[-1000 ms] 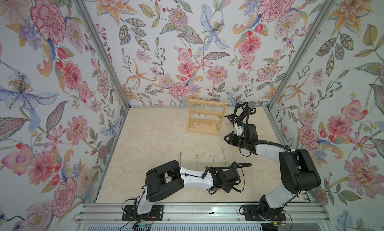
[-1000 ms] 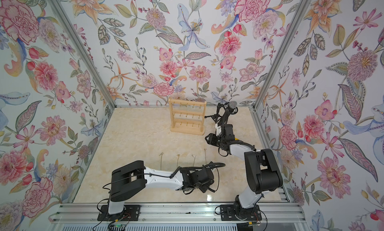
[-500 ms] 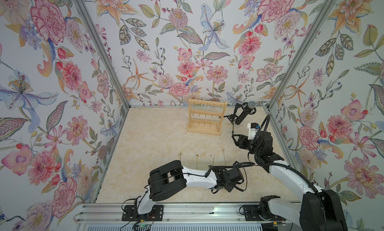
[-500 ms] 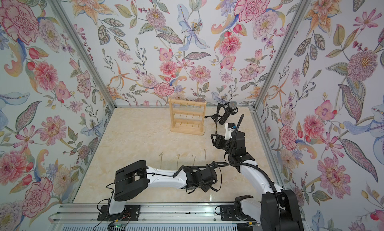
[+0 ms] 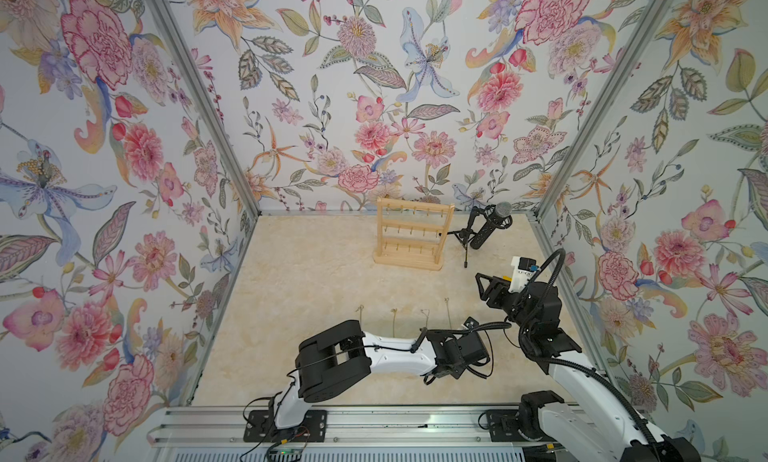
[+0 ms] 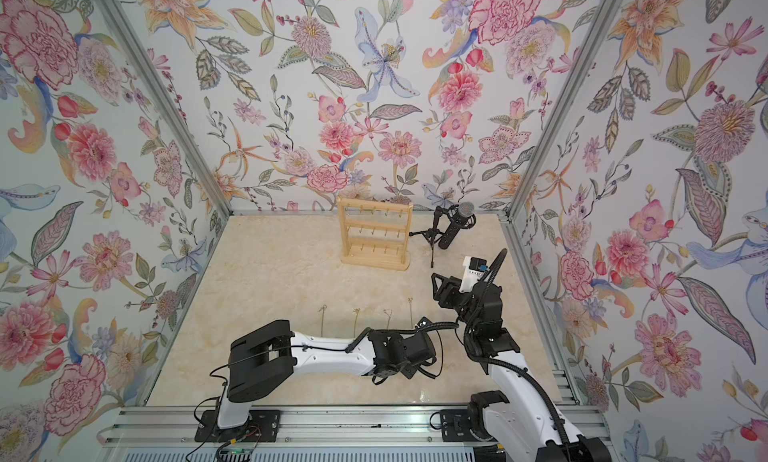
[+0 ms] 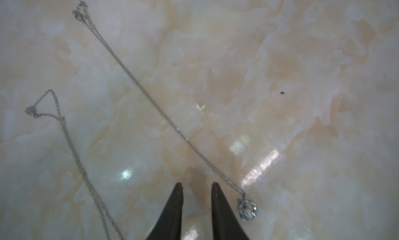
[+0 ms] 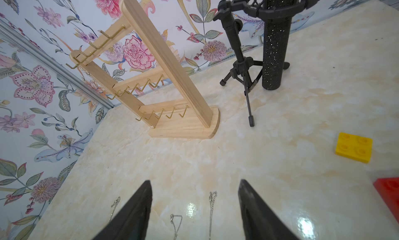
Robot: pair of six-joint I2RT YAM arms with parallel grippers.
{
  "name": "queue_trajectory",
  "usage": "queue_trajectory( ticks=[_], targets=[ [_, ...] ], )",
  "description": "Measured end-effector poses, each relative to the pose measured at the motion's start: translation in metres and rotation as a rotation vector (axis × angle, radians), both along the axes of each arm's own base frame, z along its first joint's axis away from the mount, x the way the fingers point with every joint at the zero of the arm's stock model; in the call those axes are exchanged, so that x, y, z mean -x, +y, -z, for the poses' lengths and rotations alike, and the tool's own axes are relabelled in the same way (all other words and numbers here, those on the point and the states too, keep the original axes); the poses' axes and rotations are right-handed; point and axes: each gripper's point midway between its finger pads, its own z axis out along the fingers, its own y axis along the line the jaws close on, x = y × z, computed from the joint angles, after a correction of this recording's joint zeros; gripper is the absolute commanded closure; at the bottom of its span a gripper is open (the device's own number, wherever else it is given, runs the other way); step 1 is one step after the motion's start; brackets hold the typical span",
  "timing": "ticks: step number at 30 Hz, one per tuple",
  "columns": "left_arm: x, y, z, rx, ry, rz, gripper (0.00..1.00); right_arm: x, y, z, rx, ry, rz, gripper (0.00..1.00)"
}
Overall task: Take the necklace off the jewelry display stand
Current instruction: Place the necklace at the center of the board.
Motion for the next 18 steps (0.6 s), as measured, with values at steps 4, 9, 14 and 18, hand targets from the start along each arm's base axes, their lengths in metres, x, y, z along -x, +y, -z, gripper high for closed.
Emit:
queue_trajectory(
  ticks=[4,9,14,18],
  targets=[
    [-0.005,0.002,-0.015,0.012,-0.035,-0.017,0.7,0.003,-0.004,0.005,0.004,-0.005,0.017,0.34],
    [-0.014,0.005,-0.045,0.052,-0.093,-0.048,0.68,0.005,-0.006,0.01,0.007,0.0,0.027,0.34],
    [-0.022,0.004,-0.073,0.092,-0.149,-0.078,0.66,0.005,-0.007,0.007,0.001,-0.024,0.035,0.34],
    [-0.028,0.009,-0.094,0.116,-0.193,-0.104,0.66,0.008,-0.01,0.013,0.001,-0.021,0.047,0.34]
  ],
)
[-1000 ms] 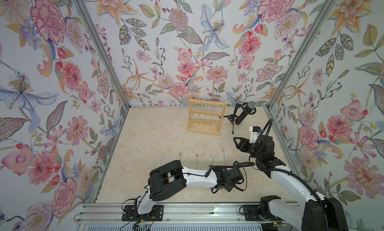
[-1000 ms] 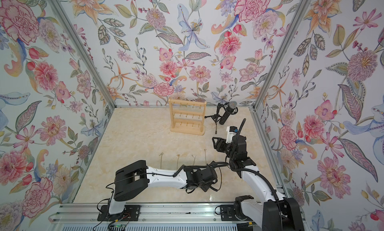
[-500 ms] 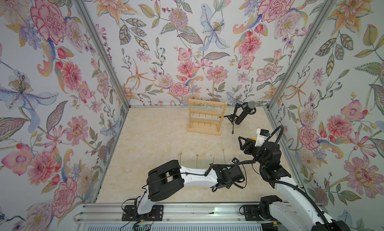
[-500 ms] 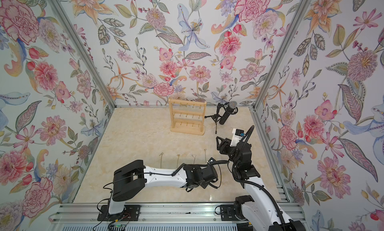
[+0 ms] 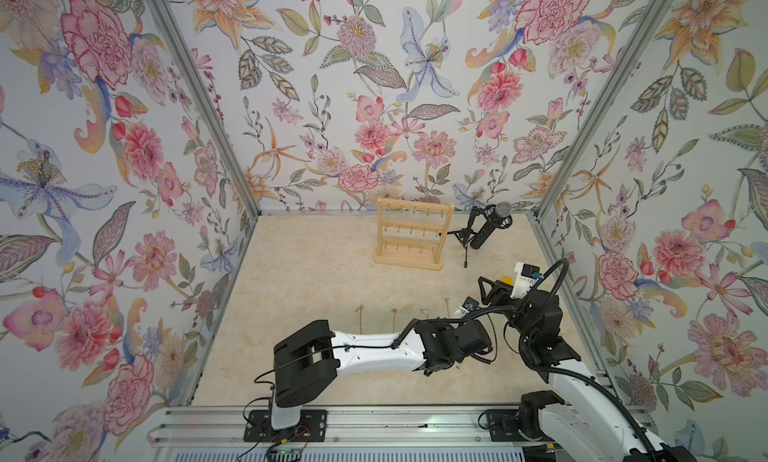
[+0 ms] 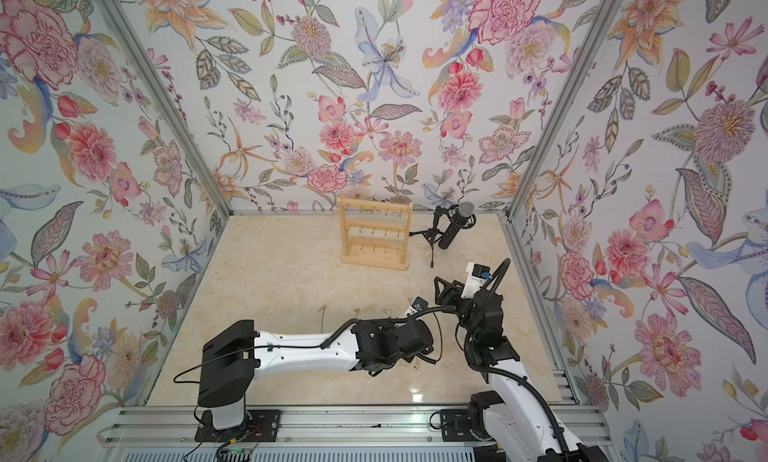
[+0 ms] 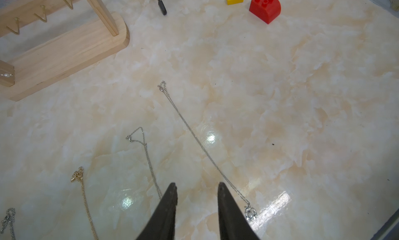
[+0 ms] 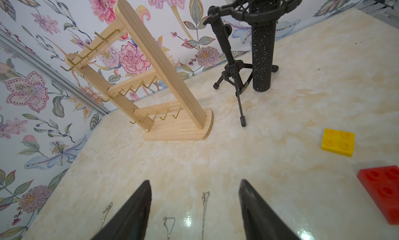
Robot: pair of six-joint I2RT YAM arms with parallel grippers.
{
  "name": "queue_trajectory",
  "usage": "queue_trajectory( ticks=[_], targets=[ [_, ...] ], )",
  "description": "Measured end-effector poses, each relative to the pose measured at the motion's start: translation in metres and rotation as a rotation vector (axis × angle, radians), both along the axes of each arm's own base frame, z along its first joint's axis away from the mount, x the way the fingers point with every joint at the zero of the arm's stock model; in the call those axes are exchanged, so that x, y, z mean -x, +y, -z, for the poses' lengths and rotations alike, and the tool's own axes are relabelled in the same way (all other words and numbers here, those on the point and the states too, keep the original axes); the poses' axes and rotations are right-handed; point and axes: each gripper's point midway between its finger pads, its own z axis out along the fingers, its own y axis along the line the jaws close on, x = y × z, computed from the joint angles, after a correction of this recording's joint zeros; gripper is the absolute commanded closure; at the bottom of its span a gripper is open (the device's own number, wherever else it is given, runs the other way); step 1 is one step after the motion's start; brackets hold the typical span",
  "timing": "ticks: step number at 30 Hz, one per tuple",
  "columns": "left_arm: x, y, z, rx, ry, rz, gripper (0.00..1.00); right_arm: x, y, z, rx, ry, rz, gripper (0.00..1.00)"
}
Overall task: Take the necklace off the jewelry display stand
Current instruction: Place the necklace at the center of the board.
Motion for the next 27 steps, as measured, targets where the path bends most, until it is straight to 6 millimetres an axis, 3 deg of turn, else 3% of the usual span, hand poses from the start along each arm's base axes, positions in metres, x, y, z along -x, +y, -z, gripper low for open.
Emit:
queue_trajectory(
  ticks=[7,13,20,27],
  targets=[
    [-0.009,0.014,-0.049,0.056,-0.093,-0.044,0.6,0.006,-0.007,-0.002,0.002,-0.029,0.032,0.34],
    [-0.018,0.046,-0.12,0.164,-0.191,-0.078,0.46,0.009,-0.009,-0.01,-0.002,-0.061,0.04,0.34],
    [-0.042,0.111,-0.198,0.28,-0.299,-0.173,0.27,0.012,-0.011,-0.011,-0.004,-0.08,0.05,0.33],
    [-0.077,0.203,-0.227,0.292,-0.351,-0.314,0.03,0.013,0.008,-0.022,-0.034,-0.122,-0.06,0.34]
  ],
)
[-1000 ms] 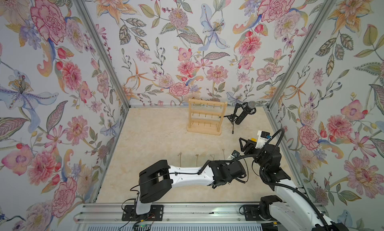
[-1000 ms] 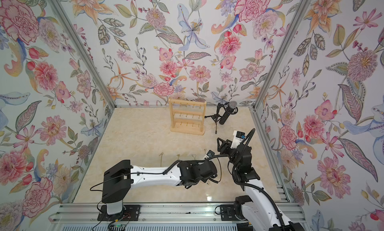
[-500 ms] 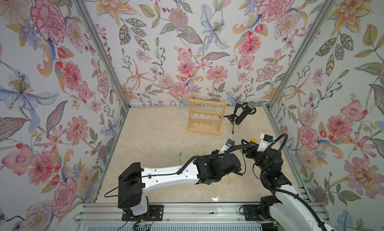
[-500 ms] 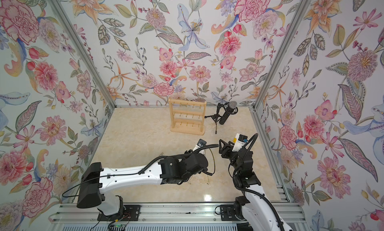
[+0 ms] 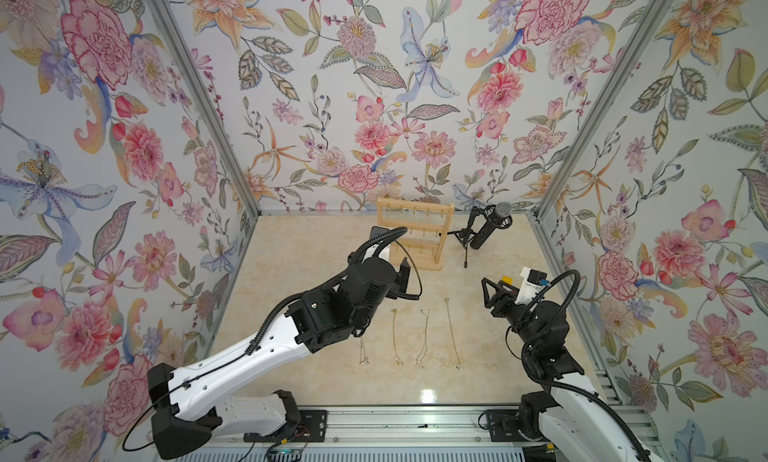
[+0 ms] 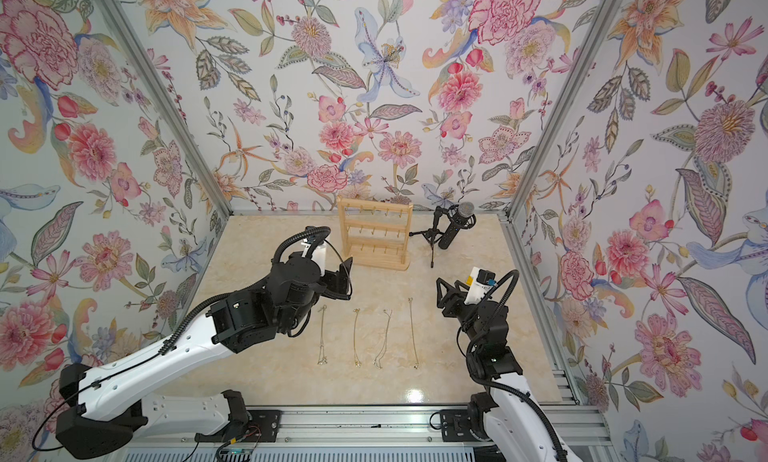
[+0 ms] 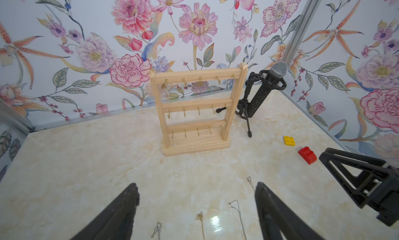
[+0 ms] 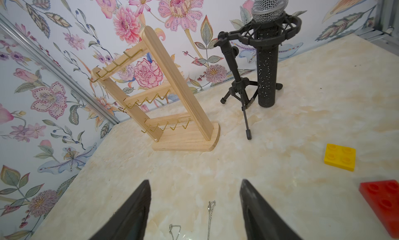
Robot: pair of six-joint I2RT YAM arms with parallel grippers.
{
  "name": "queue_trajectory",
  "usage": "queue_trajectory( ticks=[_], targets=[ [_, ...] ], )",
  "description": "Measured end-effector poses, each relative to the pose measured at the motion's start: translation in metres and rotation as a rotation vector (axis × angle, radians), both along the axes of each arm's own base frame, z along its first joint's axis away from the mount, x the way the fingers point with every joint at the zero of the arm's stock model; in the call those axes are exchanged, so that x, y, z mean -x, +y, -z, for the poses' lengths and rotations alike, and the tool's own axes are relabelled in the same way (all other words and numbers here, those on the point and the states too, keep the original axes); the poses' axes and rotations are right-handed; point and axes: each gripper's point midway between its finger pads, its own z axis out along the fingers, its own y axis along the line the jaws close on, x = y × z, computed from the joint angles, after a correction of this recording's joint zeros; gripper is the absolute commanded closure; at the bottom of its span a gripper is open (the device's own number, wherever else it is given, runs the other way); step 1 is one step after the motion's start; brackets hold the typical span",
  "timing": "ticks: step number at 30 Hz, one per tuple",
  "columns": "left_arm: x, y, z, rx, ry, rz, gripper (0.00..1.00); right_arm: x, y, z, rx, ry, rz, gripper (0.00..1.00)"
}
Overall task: Take the necklace off the jewelry display stand
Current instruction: Place the necklace at the center of the board, then take off the necklace from the stand.
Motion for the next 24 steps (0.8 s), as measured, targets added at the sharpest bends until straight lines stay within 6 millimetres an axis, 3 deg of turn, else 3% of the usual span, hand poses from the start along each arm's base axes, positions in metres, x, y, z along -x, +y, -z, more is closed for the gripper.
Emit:
queue_trajectory(
  ticks=[4,8,16,20,24],
  targets=[
    [-0.013,0.045,-0.003,-0.008,0.0,-0.064,0.01,0.0,0.026,0.0,-0.027,0.018,-0.151,0.39],
    [-0.022,0.074,0.012,-0.038,0.033,-0.097,0.01,0.001,0.061,-0.015,-0.048,0.011,-0.309,0.4],
    [-0.03,0.111,0.076,-0.11,0.165,-0.143,0.01,0.001,0.135,-0.072,-0.036,-0.068,-0.517,0.45],
    [-0.025,0.118,0.1,-0.145,0.208,-0.143,0.01,-0.014,0.168,-0.093,-0.028,-0.081,-0.539,0.48],
    [-0.019,0.124,0.119,-0.159,0.231,-0.144,0.01,-0.038,0.195,-0.101,-0.02,-0.067,-0.522,0.5]
  ],
)
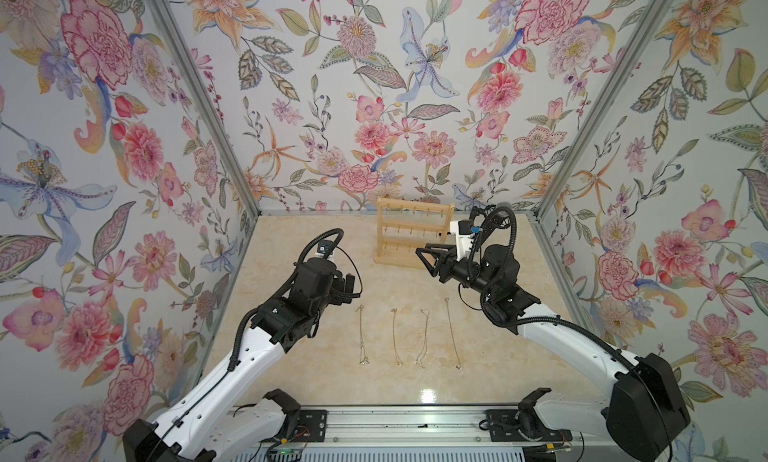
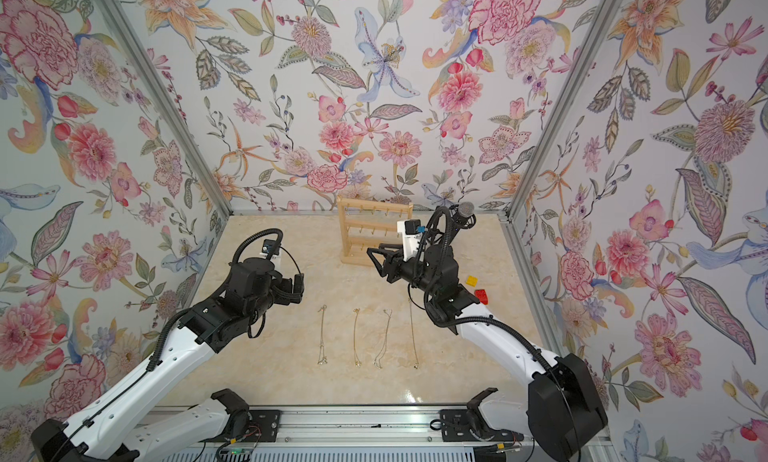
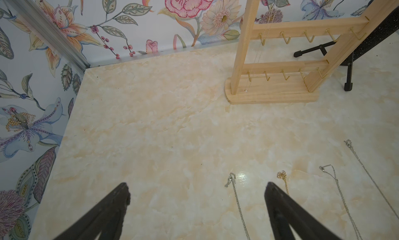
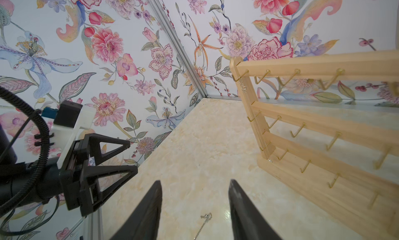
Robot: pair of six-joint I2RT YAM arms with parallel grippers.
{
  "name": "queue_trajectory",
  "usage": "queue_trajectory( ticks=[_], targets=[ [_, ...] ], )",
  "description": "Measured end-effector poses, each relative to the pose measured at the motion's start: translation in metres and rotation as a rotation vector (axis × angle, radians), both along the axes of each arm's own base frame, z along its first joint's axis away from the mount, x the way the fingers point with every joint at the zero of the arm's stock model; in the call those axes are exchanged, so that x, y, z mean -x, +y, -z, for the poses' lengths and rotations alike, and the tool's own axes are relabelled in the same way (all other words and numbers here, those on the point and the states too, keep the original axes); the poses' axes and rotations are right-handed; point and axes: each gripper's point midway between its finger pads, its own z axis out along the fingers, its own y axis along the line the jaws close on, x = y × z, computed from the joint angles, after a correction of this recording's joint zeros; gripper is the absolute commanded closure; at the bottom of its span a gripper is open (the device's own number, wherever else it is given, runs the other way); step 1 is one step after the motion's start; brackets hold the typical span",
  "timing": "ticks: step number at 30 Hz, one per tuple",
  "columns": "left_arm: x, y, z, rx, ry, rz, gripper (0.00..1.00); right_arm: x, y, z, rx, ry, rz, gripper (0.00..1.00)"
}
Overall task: Take the necklace off the jewelry display stand
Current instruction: Take off the necklace from the stand.
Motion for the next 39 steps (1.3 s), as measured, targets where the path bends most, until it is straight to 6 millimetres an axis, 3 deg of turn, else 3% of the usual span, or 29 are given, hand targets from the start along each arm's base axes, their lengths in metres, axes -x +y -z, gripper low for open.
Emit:
queue_trajectory(
  ticks=[7,12,19,25,35,39],
  targets=[
    [0.004,0.014,0.035,0.002,0.064,-0.011,0.01,-0.051,0.041,-0.002,0.018,0.045,0.064,0.56],
    [0.0,0.015,0.034,0.025,0.056,-0.004,0.01,-0.083,0.068,0.006,0.048,0.061,0.106,0.58],
    [-0.003,0.014,0.035,0.065,0.061,0.016,0.01,-0.104,0.097,0.053,0.119,0.082,0.17,0.62],
    [-0.003,0.01,0.036,0.08,0.062,0.041,0.01,-0.12,0.093,0.074,0.167,0.057,0.259,0.6],
    [-0.003,0.006,0.037,0.089,0.068,0.064,0.01,-0.137,0.094,0.047,0.146,-0.038,0.317,0.61],
    [-0.002,0.005,0.037,0.095,0.071,0.073,0.01,-0.145,0.097,0.047,0.147,-0.048,0.325,0.65]
  ],
)
